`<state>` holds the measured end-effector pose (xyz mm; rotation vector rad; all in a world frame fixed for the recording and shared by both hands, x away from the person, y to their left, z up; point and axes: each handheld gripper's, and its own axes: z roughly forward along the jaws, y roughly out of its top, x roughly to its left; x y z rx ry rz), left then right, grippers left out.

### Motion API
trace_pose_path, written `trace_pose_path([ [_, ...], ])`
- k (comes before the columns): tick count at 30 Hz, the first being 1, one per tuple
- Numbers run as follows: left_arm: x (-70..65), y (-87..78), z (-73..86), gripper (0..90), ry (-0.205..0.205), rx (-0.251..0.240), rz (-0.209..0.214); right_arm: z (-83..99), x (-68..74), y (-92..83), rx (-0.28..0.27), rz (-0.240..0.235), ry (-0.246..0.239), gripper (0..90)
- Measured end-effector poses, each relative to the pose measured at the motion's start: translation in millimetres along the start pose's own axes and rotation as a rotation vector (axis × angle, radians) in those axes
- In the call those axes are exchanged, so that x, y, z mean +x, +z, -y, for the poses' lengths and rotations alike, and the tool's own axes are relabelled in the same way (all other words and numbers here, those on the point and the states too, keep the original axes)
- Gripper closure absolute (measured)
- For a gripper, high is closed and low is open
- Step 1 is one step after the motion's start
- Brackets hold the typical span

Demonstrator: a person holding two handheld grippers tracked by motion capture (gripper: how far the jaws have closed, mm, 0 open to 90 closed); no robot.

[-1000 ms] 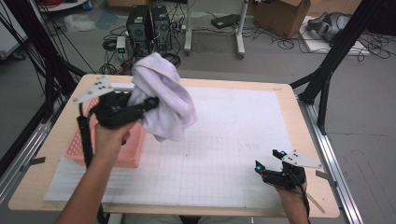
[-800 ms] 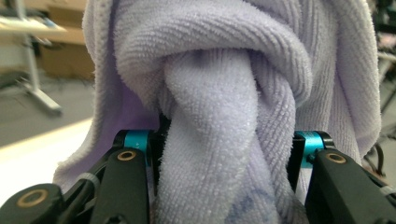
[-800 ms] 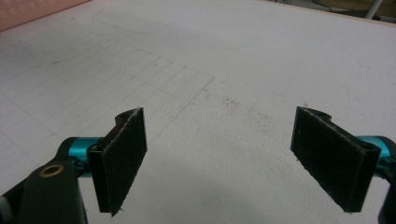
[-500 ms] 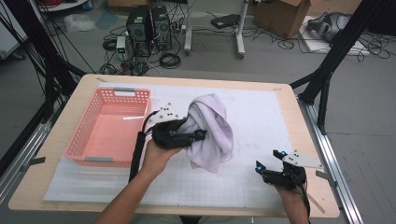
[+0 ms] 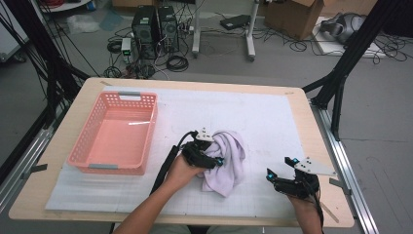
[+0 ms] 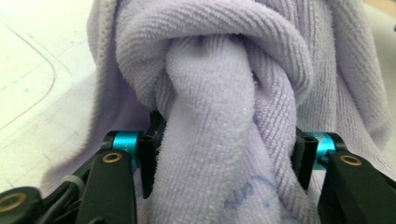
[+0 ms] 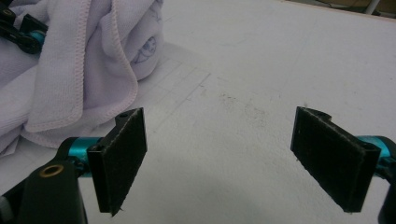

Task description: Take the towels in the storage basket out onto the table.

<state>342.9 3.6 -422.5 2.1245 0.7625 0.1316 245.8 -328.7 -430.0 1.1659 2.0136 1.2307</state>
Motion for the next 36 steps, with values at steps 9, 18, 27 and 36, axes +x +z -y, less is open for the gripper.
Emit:
trace_pose_path([
  [9, 0.1, -34.5, -3.7, 16.9, -0.028, -0.183, -0.045, 0.2, 0.1, 0.1, 0.0, -0.001, 0.006, 17.1],
  [18, 1.6, -80.7, 44.4, 17.0, 0.028, -0.373, -0.058, -0.9, 2.8, 3.7, 0.007, -0.014, 0.004, 17.0],
  [27, 9.0, -91.3, 64.3, 18.4, 0.025, -0.446, -0.11, -7.5, 12.5, 16.6, 0.027, -0.037, -0.014, 17.0],
  [36, 10.8, -96.2, 68.0, 18.6, 0.027, -0.457, -0.121, -7.3, 10.8, 15.8, 0.024, -0.027, -0.006, 17.1],
])
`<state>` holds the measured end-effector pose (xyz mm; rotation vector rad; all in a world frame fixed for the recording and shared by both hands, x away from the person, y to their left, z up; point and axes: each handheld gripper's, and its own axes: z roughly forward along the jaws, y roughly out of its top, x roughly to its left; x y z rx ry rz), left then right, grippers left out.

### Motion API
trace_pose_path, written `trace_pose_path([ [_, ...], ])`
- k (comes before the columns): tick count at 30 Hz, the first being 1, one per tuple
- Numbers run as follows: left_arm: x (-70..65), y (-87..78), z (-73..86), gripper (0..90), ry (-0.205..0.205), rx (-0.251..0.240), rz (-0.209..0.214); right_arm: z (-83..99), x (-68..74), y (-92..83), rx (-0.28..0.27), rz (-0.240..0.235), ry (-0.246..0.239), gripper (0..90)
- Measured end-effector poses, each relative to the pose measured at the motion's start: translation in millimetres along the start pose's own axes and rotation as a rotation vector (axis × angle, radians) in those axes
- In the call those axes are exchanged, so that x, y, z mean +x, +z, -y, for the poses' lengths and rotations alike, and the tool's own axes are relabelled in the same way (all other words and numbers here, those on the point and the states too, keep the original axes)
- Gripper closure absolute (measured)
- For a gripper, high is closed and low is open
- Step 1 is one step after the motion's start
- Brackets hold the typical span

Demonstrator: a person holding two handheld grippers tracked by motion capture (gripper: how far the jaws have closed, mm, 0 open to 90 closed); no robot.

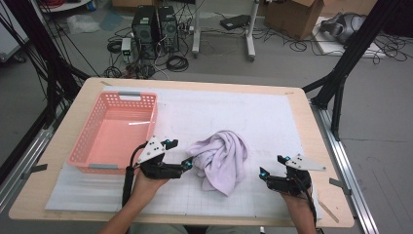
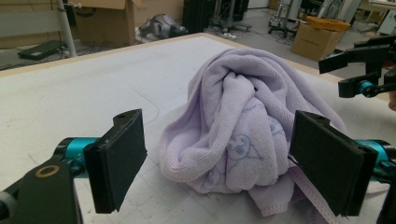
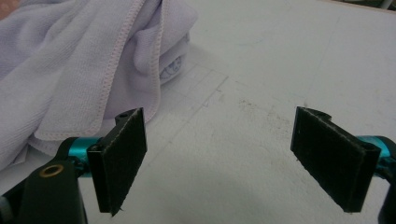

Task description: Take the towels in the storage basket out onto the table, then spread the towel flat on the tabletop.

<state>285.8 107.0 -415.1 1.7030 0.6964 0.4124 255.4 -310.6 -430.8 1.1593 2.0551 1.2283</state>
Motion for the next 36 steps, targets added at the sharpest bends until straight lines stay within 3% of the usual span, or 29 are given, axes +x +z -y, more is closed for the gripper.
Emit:
trace_pose_path([
  [10, 0.9, 2.2, 1.3, 18.4, 0.0, 0.008, 0.003, -0.8, 2.2, 0.4, 0.001, -0.005, -0.003, 17.1],
  [18, 1.1, 4.5, 0.4, 19.5, 0.003, 0.003, 0.008, -6.8, 14.5, 0.6, -0.007, -0.043, -0.021, 17.0],
  [22, 3.0, 2.8, 0.1, 19.5, -0.001, 0.002, -0.005, -13.0, 25.7, -0.6, -0.014, -0.086, -0.043, 17.1],
  [26, 5.3, 0.2, 0.0, 19.6, 0.0, 0.002, -0.014, -15.6, 35.5, 1.1, 0.003, -0.165, -0.055, 17.1],
  [33, 8.9, 5.0, 2.6, 19.9, 0.003, 0.023, -0.017, -25.5, 51.8, 13.3, 0.05, -0.208, -0.12, 17.1],
  [36, 8.9, 5.4, 2.9, 20.2, 0.005, 0.024, -0.017, -31.7, 57.3, 27.1, 0.066, -0.248, -0.128, 30.1],
])
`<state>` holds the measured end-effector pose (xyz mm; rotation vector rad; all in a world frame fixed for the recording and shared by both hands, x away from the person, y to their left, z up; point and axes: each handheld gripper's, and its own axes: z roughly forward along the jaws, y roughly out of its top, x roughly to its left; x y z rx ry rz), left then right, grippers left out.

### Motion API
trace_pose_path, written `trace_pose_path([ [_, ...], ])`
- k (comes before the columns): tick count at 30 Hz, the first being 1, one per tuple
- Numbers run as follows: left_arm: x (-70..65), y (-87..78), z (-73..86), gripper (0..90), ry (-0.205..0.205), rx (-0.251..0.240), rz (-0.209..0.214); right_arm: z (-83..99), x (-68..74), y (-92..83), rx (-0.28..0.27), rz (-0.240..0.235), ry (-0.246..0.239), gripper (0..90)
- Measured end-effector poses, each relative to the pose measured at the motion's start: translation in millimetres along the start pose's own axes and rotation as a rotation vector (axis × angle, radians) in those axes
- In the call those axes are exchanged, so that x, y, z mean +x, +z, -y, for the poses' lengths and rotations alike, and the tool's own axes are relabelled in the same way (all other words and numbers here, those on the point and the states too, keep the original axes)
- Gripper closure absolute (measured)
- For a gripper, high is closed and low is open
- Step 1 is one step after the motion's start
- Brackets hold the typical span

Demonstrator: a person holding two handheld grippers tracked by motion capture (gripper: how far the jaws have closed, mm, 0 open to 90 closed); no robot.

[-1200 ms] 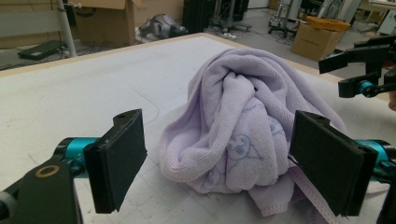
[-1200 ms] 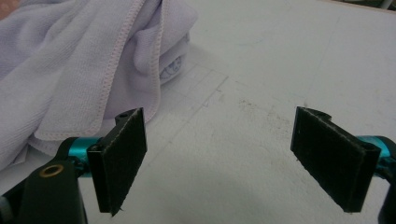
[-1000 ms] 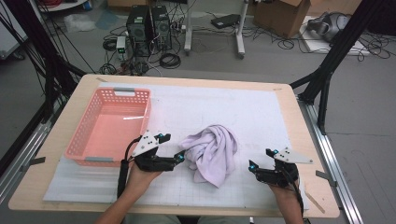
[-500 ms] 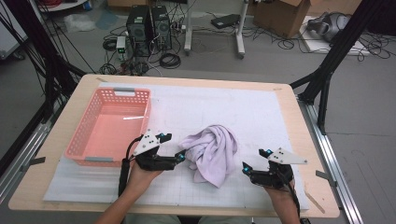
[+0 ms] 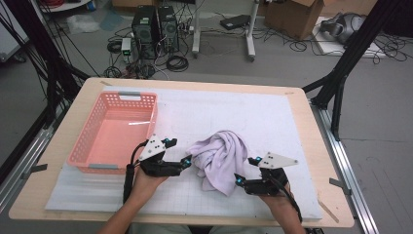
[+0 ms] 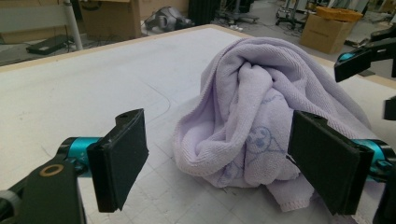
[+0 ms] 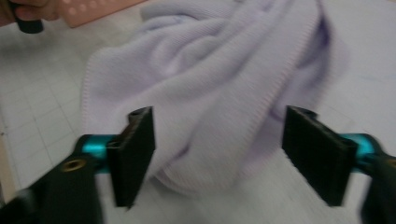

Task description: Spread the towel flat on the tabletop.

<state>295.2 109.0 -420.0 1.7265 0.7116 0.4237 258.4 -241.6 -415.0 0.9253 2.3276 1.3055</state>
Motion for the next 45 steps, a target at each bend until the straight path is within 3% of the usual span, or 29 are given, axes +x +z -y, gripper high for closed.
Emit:
trace_pose_path([
  [3, 1.2, -0.4, 0.1, 20.5, -0.002, 0.0, -0.003, -9.6, 8.6, 20.0, 0.032, -0.024, -0.054, 41.8],
  [4, 1.9, -0.6, 0.3, 20.5, -0.004, 0.001, -0.005, -12.2, 11.0, 26.8, 0.055, -0.008, -0.078, 49.5],
  [6, 2.8, -0.7, 0.7, 20.6, -0.011, 0.001, -0.006, -17.2, 11.6, 37.6, 0.117, 0.017, -0.1, 77.5],
  [7, 3.2, -0.9, 0.9, 20.7, -0.011, 0.001, -0.006, -19.6, 10.1, 39.0, 0.128, 0.023, -0.109, 82.8],
  [11, 4.3, -1.1, 1.8, 21.3, -0.018, 0.002, -0.005, -32.3, 4.9, 27.8, 0.101, -0.005, -0.103, 85.8],
  [14, 3.7, -0.3, 2.6, 21.6, -0.02, 0.01, 0.0, -42.0, -2.1, 12.3, 0.052, 0.004, -0.095, 86.0],
  [16, 2.6, 0.0, 2.6, 22.1, -0.017, 0.009, 0.004, -48.1, -11.1, 0.0, 0.011, 0.04, -0.077, 86.1],
  [17, 2.3, 0.1, 2.5, 22.3, -0.017, 0.009, 0.004, -50.7, -17.7, -7.4, -0.006, 0.076, -0.059, 86.1],
  [18, 2.0, 0.2, 2.5, 22.7, -0.017, 0.011, 0.005, -52.7, -30.9, -19.1, -0.032, 0.15, -0.023, 86.2],
  [19, 2.0, 0.5, 2.6, 22.7, -0.015, 0.012, 0.006, -52.7, -30.9, -19.1, -0.032, 0.15, -0.023, 86.2],
  [21, 1.7, 1.5, 3.5, 22.9, -0.016, 0.017, 0.01, -51.6, -44.4, -28.9, -0.041, 0.236, 0.007, 86.2],
  [22, 1.4, 1.9, 3.8, 23.0, -0.017, 0.02, 0.012, -49.1, -55.6, -35.0, -0.032, 0.301, 0.028, 86.1],
  [24, 0.6, 2.7, 4.4, 23.1, -0.019, 0.023, 0.016, -43.9, -70.5, -41.4, -0.017, 0.372, 0.062, 86.1],
  [26, 0.3, 3.2, 4.5, 23.5, -0.013, 0.026, 0.019, -32.2, -94.7, -48.7, 0.02, 0.447, 0.134, 86.1],
  [28, -0.4, 3.9, 4.6, 23.7, -0.015, 0.027, 0.022, -22.0, -109.0, -48.9, 0.064, 0.46, 0.183, 85.9],
  [29, -0.4, 4.0, 4.7, 23.9, -0.015, 0.029, 0.023, -14.3, -113.6, -45.8, 0.101, 0.46, 0.184, 83.1],
  [31, -0.3, 4.3, 4.7, 24.1, -0.012, 0.03, 0.025, -12.8, -112.9, -45.4, 0.107, 0.46, 0.179, 79.5],
  [33, 0.0, 4.7, 5.0, 24.2, -0.017, 0.031, 0.023, -12.3, -105.2, -46.6, 0.062, 0.442, 0.16, 62.4],
  [37, 0.0, 4.3, 4.7, 24.2, -0.015, 0.028, 0.024, -20.1, -77.9, -43.2, 0.025, 0.372, 0.025, 53.7],
  [41, 1.0, 3.0, 4.2, 24.3, -0.018, 0.018, 0.017, -26.2, -41.3, -31.2, -0.015, 0.246, -0.192, 52.7],
  [43, 2.0, 1.9, 3.9, 24.4, -0.018, 0.016, 0.014, -27.1, -26.7, -19.9, -0.016, 0.157, -0.249, 52.7],
  [45, 2.1, 1.7, 3.8, 24.4, -0.019, 0.015, 0.015, -26.3, -11.5, -3.4, 0.048, 0.058, -0.288, 52.6],
])
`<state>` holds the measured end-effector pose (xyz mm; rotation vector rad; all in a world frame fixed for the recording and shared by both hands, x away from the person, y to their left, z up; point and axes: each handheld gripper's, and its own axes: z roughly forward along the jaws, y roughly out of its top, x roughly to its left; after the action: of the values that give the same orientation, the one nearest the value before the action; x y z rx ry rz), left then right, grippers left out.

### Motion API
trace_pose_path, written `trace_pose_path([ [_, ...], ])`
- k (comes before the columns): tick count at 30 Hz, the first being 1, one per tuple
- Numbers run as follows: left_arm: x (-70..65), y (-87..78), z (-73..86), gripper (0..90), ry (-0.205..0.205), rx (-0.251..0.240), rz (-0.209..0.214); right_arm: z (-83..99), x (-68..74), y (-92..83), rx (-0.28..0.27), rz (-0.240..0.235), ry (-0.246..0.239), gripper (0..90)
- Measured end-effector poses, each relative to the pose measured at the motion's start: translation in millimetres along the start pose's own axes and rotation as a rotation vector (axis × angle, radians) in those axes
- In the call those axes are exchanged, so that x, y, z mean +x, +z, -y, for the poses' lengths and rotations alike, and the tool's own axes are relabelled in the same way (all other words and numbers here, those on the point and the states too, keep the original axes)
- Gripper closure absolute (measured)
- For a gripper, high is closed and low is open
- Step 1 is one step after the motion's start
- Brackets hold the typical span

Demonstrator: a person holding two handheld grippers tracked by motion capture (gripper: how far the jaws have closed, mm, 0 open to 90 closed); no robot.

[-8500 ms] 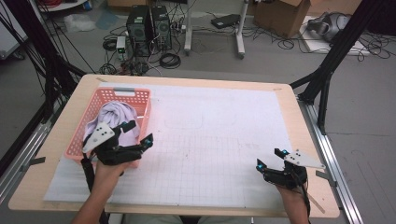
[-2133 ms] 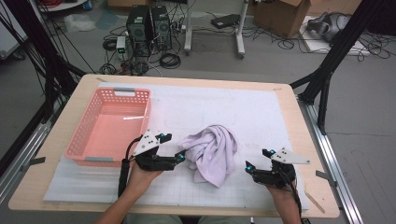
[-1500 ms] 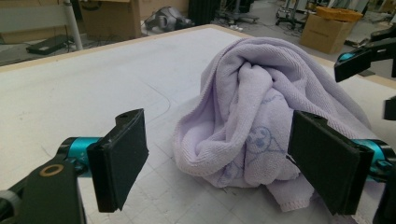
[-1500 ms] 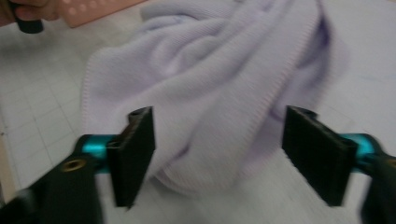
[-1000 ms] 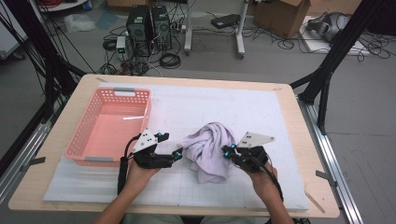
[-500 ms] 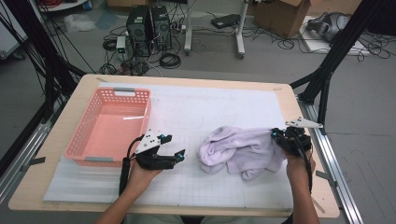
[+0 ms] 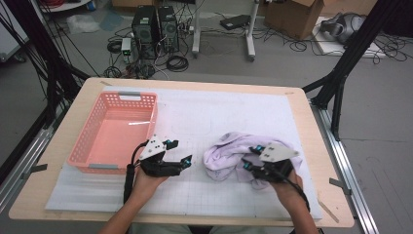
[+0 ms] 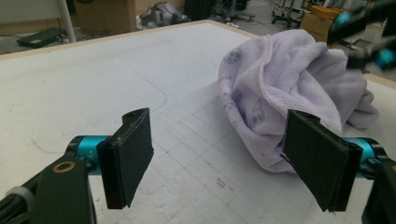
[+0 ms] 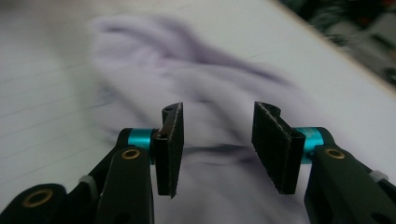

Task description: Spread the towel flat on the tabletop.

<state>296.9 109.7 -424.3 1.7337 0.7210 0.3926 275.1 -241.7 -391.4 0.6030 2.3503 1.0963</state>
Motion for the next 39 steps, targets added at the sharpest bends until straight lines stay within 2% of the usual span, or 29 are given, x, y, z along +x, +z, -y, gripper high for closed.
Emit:
trace_pose_path([
  [2, -0.1, 0.1, 0.0, 24.5, 0.002, 0.003, 0.002, -2.3, 13.3, 19.2, 0.071, -0.041, -0.083, 50.6],
  [4, -0.1, 0.3, 0.0, 24.5, 0.003, 0.003, 0.003, -2.5, 21.5, 38.4, 0.131, -0.008, -0.151, 47.6],
  [5, 0.0, 0.3, -0.1, 24.5, 0.003, 0.002, 0.003, -2.6, 23.0, 44.5, 0.146, 0.003, -0.158, 48.1],
  [7, 0.2, -0.2, -0.3, 24.5, -0.002, -0.002, 0.0, -4.1, 23.6, 59.2, 0.176, 0.04, -0.173, 55.8],
  [9, 0.7, -0.8, -0.6, 24.6, -0.003, -0.008, -0.003, -7.0, 23.1, 66.3, 0.204, 0.015, -0.175, 75.2],
  [11, 1.9, -2.1, -1.4, 24.8, -0.001, -0.013, -0.009, -12.0, 24.0, 68.3, 0.228, -0.013, -0.189, 83.6],
  [13, 2.9, -3.8, -2.3, 24.8, -0.002, -0.019, -0.014, -20.3, 21.4, 63.0, 0.201, -0.113, -0.14, 84.8],
  [14, 3.2, -4.3, -2.6, 24.8, -0.006, -0.026, -0.017, -27.4, 20.2, 55.4, 0.139, -0.17, -0.115, 84.8],
  [15, 4.4, -5.6, -3.2, 24.9, -0.007, -0.03, -0.019, -32.3, 18.5, 49.7, 0.096, -0.187, -0.102, 84.9],
  [16, 4.9, -6.4, -3.5, 25.1, -0.009, -0.033, -0.022, -41.2, 13.7, 38.9, 0.029, -0.189, -0.073, 85.4],
  [18, 5.8, -8.0, -4.1, 25.2, -0.017, -0.041, -0.026, -52.3, 2.5, 23.4, -0.052, -0.174, -0.034, 85.4],
  [20, 6.1, -8.5, -4.2, 25.2, -0.015, -0.039, -0.025, -62.7, -15.6, 5.3, -0.106, -0.116, -0.005, 85.4],
  [22, 5.8, -7.9, -3.9, 25.2, -0.016, -0.038, -0.022, -67.9, -31.9, -6.0, -0.124, -0.062, 0.024, 85.4],
  [24, 5.1, -6.7, -3.7, 25.2, -0.013, -0.033, -0.021, -71.9, -54.9, -19.0, -0.148, 0.007, 0.089, 85.5],
  [27, 3.2, -5.0, -3.6, 25.2, -0.01, -0.03, -0.017, -71.3, -90.7, -31.0, -0.149, 0.147, 0.205, 85.4],
  [30, 2.1, -3.4, -3.1, 25.2, -0.008, -0.027, -0.012, -61.0, -121.3, -34.7, -0.088, 0.284, 0.316, 85.4],
  [31, 1.9, -3.2, -3.0, 25.3, -0.007, -0.023, -0.013, -53.3, -133.0, -33.9, -0.038, 0.337, 0.357, 85.4],
  [34, 1.3, -2.4, -2.3, 25.2, -0.008, -0.017, -0.011, -32.0, -152.8, -30.6, 0.058, 0.436, 0.437, 85.3],
  [36, 1.0, -1.7, -1.9, 25.2, -0.007, -0.016, -0.011, -15.7, -161.5, -27.2, 0.121, 0.486, 0.489, 84.8],
  [38, 1.2, -1.3, -1.5, 25.2, -0.009, -0.012, -0.009, -5.7, -163.1, -23.0, 0.153, 0.498, 0.521, 80.6],
  [39, 1.3, -1.1, -1.4, 25.2, -0.008, -0.009, -0.01, -3.4, -162.3, -21.2, 0.159, 0.493, 0.52, 76.3],
])
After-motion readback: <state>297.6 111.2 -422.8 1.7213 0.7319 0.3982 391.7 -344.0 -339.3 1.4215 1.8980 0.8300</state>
